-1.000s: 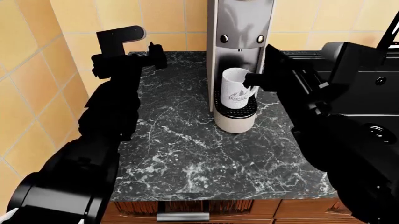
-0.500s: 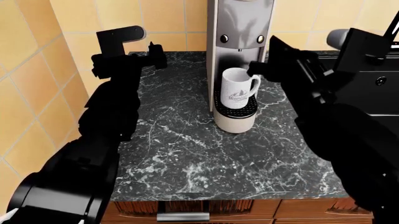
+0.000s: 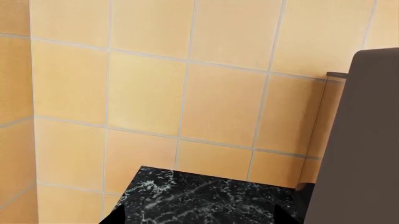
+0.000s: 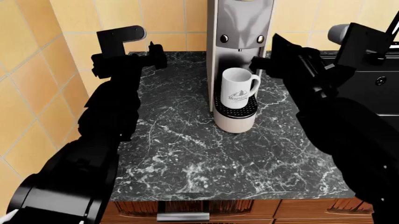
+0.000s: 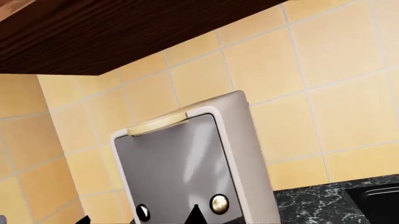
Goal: Pick the mug from the cabinet, place it under the coffee machine dispenser, and press the start button.
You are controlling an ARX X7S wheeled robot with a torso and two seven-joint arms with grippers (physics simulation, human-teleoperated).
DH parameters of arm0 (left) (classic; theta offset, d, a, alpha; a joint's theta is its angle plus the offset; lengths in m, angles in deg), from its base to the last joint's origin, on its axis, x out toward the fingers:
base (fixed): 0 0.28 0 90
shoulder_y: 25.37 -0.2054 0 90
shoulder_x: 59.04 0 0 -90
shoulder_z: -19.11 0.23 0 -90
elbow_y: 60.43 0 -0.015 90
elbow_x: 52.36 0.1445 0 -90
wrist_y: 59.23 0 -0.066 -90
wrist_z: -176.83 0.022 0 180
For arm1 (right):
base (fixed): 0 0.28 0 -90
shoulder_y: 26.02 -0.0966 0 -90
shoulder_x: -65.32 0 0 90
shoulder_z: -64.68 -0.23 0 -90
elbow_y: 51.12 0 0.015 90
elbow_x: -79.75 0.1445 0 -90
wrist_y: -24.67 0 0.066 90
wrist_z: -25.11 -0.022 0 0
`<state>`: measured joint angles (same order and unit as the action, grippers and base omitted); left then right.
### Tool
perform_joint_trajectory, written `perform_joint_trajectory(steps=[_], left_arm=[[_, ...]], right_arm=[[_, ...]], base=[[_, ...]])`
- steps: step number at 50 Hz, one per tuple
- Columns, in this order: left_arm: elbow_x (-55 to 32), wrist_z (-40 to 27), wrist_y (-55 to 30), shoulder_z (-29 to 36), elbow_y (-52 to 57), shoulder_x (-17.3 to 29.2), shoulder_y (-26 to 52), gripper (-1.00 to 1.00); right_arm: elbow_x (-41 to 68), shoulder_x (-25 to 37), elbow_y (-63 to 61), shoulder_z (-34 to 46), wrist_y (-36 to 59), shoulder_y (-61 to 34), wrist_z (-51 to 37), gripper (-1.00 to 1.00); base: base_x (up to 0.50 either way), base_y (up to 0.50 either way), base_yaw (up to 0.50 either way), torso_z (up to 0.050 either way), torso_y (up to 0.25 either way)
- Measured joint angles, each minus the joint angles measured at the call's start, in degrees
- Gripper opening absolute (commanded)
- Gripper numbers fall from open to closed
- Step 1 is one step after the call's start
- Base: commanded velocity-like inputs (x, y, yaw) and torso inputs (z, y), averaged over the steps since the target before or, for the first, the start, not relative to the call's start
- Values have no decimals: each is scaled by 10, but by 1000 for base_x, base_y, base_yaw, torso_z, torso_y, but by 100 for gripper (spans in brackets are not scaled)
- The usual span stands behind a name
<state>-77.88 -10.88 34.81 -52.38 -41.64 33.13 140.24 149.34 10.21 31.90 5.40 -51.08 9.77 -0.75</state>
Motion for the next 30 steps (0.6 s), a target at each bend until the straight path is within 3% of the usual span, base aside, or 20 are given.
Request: perform_joint_trajectory(steps=[30], left_arm=[[-5,1,7,6,-8,-1,2,100]], right_arm=[[2,-5,39,4,13,-17,8,-100]], base=[[0,0,0,0,0]])
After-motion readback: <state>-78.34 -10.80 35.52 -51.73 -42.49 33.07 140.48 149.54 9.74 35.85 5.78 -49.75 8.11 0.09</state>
